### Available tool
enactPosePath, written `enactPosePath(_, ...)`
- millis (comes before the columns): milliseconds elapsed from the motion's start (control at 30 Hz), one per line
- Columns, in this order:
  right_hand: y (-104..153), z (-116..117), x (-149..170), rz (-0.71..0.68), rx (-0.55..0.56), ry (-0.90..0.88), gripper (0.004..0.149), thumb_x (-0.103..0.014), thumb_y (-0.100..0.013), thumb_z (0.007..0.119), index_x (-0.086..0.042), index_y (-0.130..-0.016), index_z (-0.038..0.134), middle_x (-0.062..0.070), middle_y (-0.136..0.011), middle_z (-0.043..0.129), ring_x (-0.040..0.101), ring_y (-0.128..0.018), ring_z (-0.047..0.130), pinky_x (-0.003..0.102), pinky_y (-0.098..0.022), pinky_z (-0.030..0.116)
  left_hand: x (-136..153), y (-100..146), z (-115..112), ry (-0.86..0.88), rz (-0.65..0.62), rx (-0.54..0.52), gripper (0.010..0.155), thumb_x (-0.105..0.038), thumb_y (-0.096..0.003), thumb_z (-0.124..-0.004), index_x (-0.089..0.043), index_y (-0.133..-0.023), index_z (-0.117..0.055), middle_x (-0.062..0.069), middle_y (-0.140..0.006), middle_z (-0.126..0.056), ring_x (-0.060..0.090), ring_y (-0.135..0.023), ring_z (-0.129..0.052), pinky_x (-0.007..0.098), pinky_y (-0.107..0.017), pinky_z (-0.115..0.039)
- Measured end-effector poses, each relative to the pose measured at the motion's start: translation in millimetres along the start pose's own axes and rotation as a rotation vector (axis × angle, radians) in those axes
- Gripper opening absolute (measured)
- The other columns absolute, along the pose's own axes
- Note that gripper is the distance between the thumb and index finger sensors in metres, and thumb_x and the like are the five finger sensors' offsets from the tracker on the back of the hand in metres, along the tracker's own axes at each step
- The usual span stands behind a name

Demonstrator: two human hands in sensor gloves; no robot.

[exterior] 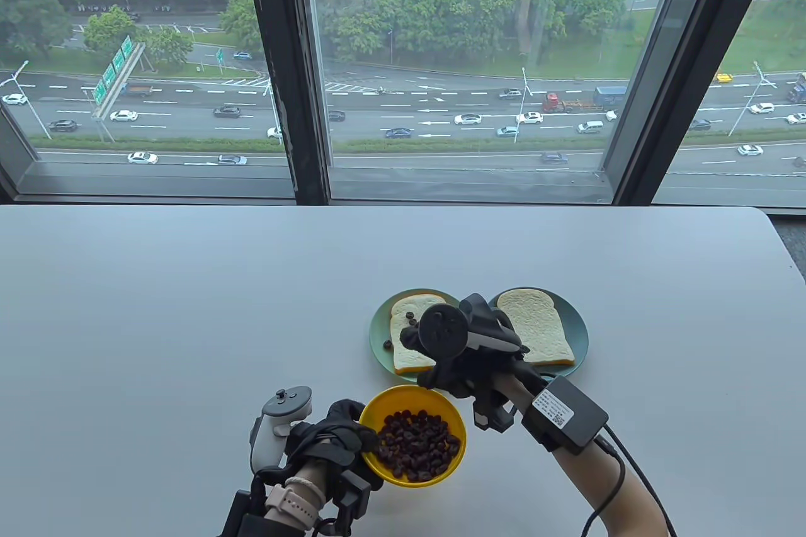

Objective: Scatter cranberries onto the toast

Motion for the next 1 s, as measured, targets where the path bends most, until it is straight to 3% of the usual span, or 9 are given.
enactPosePath(167,20,14,-33,-0.106,-0.122,0.041,0.077,-0.044,-0.036,0.077,-0.026,-0.100,0.039,0.014,-0.102,0.043,0.036,-0.089,0.067,0.036,-0.057,0.082,-3,2,0,0.018,-0.033,-0.006,0.060,-0.024,-0.0488,-0.073,-0.031,-0.094,-0.034,0.012,-0.076,-0.058,0.030,-0.053,-0.076,0.032,-0.028,-0.098)
enactPosePath(300,23,30,-44,-0.123,-0.213,0.175,0.082,-0.047,-0.035,0.078,-0.028,-0.101,0.034,0.014,-0.104,0.036,0.039,-0.092,0.061,0.034,-0.059,0.079,-4,3,-1,0.038,-0.050,-0.006,0.061,-0.024,-0.0482,-0.074,-0.032,-0.094,-0.034,0.011,-0.076,-0.059,0.029,-0.053,-0.077,0.032,-0.028,-0.099)
enactPosePath(467,21,49,-57,-0.146,-0.284,0.274,0.085,-0.049,-0.032,0.079,-0.033,-0.100,0.030,0.011,-0.106,0.029,0.044,-0.095,0.049,0.040,-0.063,0.072,-4,3,-1,0.033,-0.056,-0.022,0.061,-0.022,-0.0468,-0.075,-0.033,-0.092,-0.036,0.011,-0.075,-0.060,0.029,-0.052,-0.077,0.033,-0.027,-0.100)
enactPosePath(600,16,59,-66,-0.143,-0.236,0.460,0.083,-0.047,-0.030,0.079,-0.034,-0.098,0.034,0.007,-0.104,0.034,0.035,-0.093,0.054,0.035,-0.059,0.076,-3,1,-4,0.046,-0.057,-0.004,0.062,-0.021,-0.0465,-0.075,-0.033,-0.091,-0.035,0.011,-0.075,-0.058,0.030,-0.052,-0.076,0.033,-0.028,-0.100)
enactPosePath(667,14,59,-73,-0.141,-0.137,0.530,0.074,-0.042,-0.030,0.080,-0.037,-0.093,0.041,0.005,-0.100,0.045,0.030,-0.087,0.067,0.030,-0.053,0.083,-1,-1,-4,0.066,-0.053,0.012,0.061,-0.021,-0.0465,-0.075,-0.033,-0.091,-0.034,0.011,-0.075,-0.058,0.029,-0.052,-0.076,0.033,-0.028,-0.100)
enactPosePath(733,13,57,-77,-0.161,-0.047,0.548,0.065,-0.040,-0.029,0.082,-0.038,-0.087,0.053,0.004,-0.095,0.057,0.027,-0.081,0.078,0.028,-0.045,0.090,0,-1,-5,0.089,-0.057,0.028,0.061,-0.021,-0.0468,-0.075,-0.032,-0.092,-0.034,0.011,-0.075,-0.058,0.029,-0.052,-0.075,0.033,-0.028,-0.100)
enactPosePath(800,13,56,-79,-0.159,-0.040,0.566,0.056,-0.034,-0.032,0.084,-0.039,-0.081,0.059,0.001,-0.091,0.062,0.024,-0.076,0.081,0.027,-0.042,0.093,0,-1,-5,0.086,-0.057,0.028,0.061,-0.021,-0.0470,-0.074,-0.032,-0.092,-0.034,0.011,-0.075,-0.058,0.029,-0.052,-0.075,0.032,-0.028,-0.100)
enactPosePath(867,14,55,-78,-0.161,0.002,0.577,0.049,-0.033,-0.031,0.086,-0.037,-0.075,0.066,-0.002,-0.087,0.067,0.023,-0.069,0.083,0.019,-0.037,0.093,0,-2,-3,0.083,-0.061,0.021,0.061,-0.022,-0.0474,-0.074,-0.033,-0.092,-0.033,0.011,-0.075,-0.058,0.029,-0.052,-0.075,0.033,-0.028,-0.099)
enactPosePath(1000,18,53,-77,-0.177,0.053,0.554,0.044,-0.032,-0.028,0.089,-0.038,-0.069,0.074,-0.005,-0.084,0.070,0.020,-0.066,0.086,0.014,-0.033,0.096,2,-3,-2,0.076,-0.039,0.020,0.061,-0.022,-0.0479,-0.073,-0.033,-0.092,-0.033,0.011,-0.076,-0.058,0.029,-0.053,-0.075,0.032,-0.028,-0.099)
Point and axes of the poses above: the tracker on the back of each hand, its own x axis roughly to the little-finger side, its own y axis roughly from the fingertips to the wrist, z = x × y, the point moved 1 cm from there along -y, roughly from the wrist to the fingertips
